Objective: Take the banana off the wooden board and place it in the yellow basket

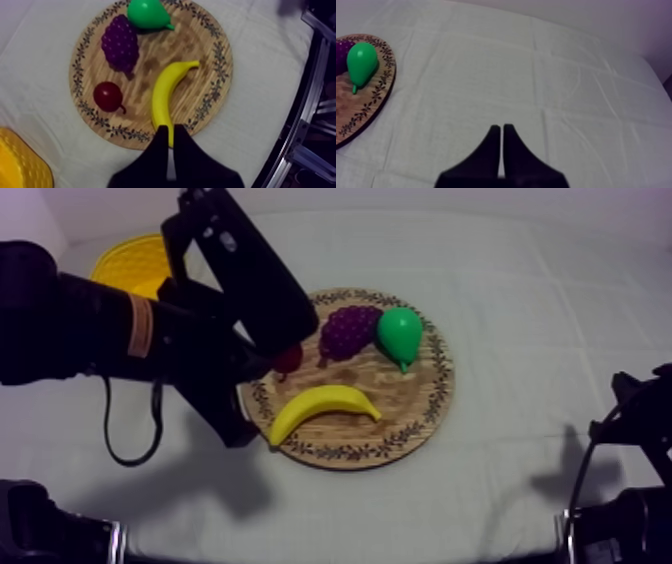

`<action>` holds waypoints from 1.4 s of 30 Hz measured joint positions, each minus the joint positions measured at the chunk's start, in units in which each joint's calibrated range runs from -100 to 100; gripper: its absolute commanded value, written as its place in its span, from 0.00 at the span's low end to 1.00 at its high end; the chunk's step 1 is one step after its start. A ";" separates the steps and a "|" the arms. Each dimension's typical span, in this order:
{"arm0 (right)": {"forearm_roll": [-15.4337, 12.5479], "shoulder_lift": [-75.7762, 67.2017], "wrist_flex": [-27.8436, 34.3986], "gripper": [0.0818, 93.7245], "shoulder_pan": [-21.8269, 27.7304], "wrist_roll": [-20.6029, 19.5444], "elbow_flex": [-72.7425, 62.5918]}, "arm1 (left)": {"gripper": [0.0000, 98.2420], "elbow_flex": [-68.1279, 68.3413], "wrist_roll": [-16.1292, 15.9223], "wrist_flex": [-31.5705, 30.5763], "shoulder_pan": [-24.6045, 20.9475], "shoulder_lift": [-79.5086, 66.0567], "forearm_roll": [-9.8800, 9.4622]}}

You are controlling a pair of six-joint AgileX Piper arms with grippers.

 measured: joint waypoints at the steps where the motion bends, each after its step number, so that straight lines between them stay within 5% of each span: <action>1: 0.00 0.00 0.00 0.00 0.00 0.00 0.00 | 0.04 0.12 0.11 -0.24 0.12 0.24 0.00; 18: 0.00 0.00 0.00 0.00 0.00 0.00 0.00 | 0.14 3.13 -0.37 -2.42 0.42 0.88 1.34; 29: 0.00 0.00 -0.02 0.00 0.00 0.00 0.00 | 0.66 5.28 -0.17 -4.35 0.64 1.19 2.04; 34: 0.00 0.00 -0.02 0.00 0.00 0.00 0.00 | 0.74 5.74 0.91 -4.29 0.91 1.32 1.98; 42: 0.00 0.00 -0.02 0.00 0.00 0.00 0.00 | 0.75 6.15 2.03 -4.57 0.87 2.47 1.91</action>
